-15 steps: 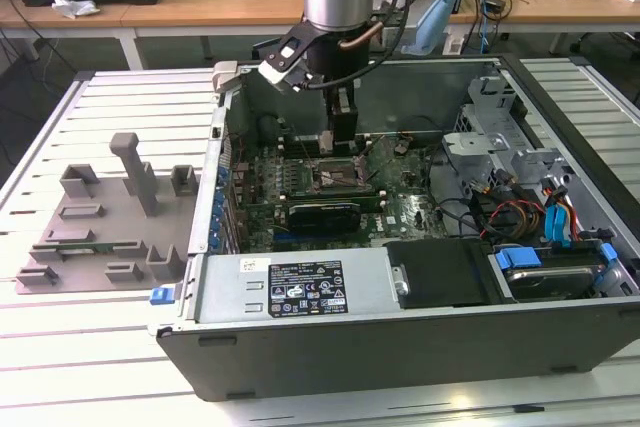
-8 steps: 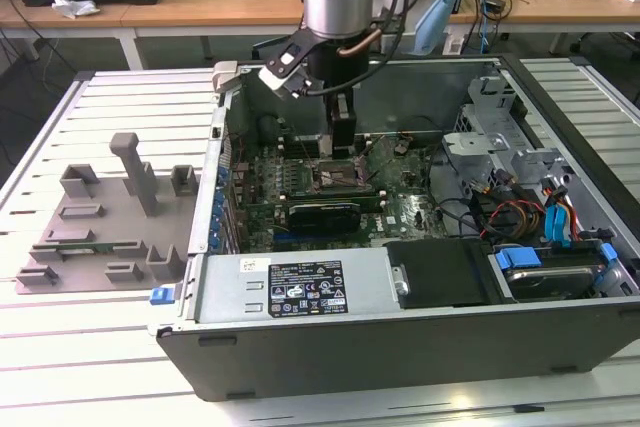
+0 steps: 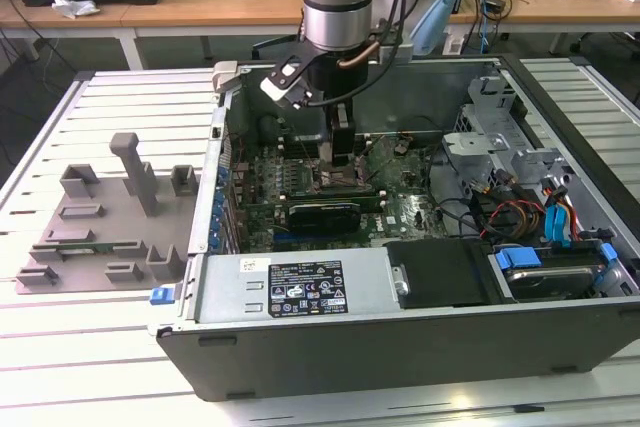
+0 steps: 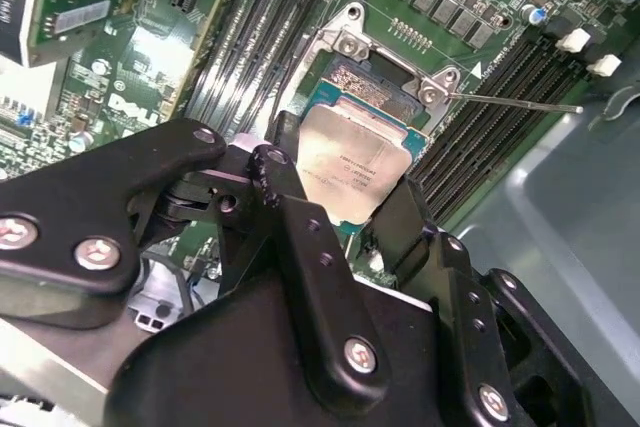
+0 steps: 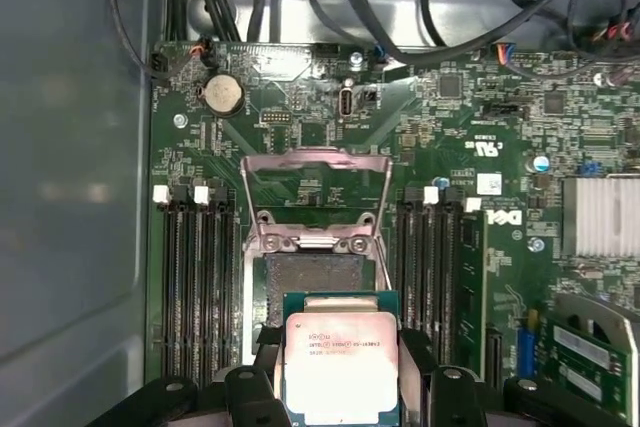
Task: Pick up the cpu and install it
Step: 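Place the cpu into insertion slot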
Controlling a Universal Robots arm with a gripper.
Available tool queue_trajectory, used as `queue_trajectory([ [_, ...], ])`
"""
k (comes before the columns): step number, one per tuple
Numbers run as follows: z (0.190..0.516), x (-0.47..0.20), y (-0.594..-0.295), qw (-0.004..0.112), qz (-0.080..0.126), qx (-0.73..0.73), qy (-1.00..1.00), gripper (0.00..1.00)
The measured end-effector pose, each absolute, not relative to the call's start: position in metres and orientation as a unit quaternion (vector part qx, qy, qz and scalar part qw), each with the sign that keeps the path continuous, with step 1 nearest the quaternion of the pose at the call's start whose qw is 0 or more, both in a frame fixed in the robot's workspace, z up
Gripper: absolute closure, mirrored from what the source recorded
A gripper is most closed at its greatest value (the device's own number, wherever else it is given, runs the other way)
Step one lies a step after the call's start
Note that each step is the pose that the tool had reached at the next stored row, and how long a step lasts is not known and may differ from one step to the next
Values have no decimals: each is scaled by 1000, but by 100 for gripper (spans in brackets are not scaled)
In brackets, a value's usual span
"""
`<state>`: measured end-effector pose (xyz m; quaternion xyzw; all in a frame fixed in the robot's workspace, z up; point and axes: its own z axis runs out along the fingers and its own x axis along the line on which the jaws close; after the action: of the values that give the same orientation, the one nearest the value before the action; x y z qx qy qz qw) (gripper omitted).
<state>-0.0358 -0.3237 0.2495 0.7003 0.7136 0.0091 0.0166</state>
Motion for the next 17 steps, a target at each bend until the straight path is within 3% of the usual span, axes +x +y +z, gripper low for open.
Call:
queue_trajectory([
  [17, 229, -34, -320, 16, 10, 700, 714, 46],
])
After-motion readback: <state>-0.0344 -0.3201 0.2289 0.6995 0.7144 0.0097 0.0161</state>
